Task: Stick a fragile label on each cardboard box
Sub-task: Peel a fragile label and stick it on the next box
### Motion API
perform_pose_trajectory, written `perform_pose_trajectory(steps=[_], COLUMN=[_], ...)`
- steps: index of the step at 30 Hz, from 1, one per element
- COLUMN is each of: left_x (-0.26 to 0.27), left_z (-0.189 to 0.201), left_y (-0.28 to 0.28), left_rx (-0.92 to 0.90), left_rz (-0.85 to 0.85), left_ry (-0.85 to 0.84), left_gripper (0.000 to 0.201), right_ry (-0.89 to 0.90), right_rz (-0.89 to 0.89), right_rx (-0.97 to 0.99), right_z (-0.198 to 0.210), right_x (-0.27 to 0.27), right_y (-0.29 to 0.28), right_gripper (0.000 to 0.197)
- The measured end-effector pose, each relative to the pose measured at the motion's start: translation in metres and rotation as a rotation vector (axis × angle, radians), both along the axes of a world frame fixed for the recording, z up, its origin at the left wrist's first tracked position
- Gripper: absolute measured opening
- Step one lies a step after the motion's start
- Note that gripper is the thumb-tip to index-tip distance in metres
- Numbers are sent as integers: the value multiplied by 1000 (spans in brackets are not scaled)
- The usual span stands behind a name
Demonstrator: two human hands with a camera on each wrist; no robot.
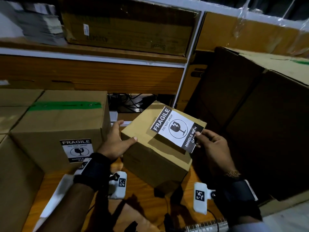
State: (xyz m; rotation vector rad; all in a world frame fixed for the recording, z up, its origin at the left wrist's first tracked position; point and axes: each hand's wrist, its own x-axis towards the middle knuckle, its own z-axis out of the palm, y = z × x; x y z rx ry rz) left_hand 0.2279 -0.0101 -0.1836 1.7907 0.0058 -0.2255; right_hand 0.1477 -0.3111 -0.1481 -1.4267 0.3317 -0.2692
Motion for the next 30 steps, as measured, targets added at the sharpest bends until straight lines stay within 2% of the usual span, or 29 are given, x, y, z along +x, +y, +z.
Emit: perform_pose_trajectory(steps=[1,3,4,6,7,10,13,15,16,18,19,20,22,25,28,30], left_x=[4,14,20,29,34,49,66,75,80,91,98,101,109,115,119,120], left_z=[7,24,33,54,60,69,72,76,77,75,75,74,72,70,63,59], left_y=[-1,-6,-9,-22,-29,-48,-64,-71,-73,-75,-79,-80,-87,-104,-118,-123], left_rx=[97,313,366,373,409,635,835,826,762,617,592,598,656,783,826,802], left_rz=[3,16,16,-2,-29,-179,-259,-244,-219,-162,-166,-190,-235,-238,-177,-145], left_ry=[-86,-274,-336,-330,-308,-284,-282,-262,-238,-174,-161,-148,-155,-219,-250,-228], left_gripper=[70,53,43,27,27,45,50,62,68,68,68,69,56,38,40,42], right_ry=[5,13,18,22,27,49,122,134,129,118,123,130,139,129,115,99], right_rz=[-5,-37,-59,-84,-94,-133,-111,-100,-102,-117,-125,-126,-117,-99,-92,-80], right_rx=[-24,-86,-137,-252,-289,-353,-371,-427,-466,-534,-549,-562,-570,-555,-518,-524], right_z=[6,13,14,13,12,1,-17,-31,-37,-40,-38,-37,-36,-34,-34,-34], right_x=[2,12,21,42,52,82,103,113,117,119,120,119,118,115,112,109], right_y=[-2,-9,-14,-23,-25,-33,-38,-44,-46,-43,-44,-41,-40,-42,-45,-43], right_gripper=[19,13,11,10,11,14,21,18,14,5,9,14,19,7,21,19])
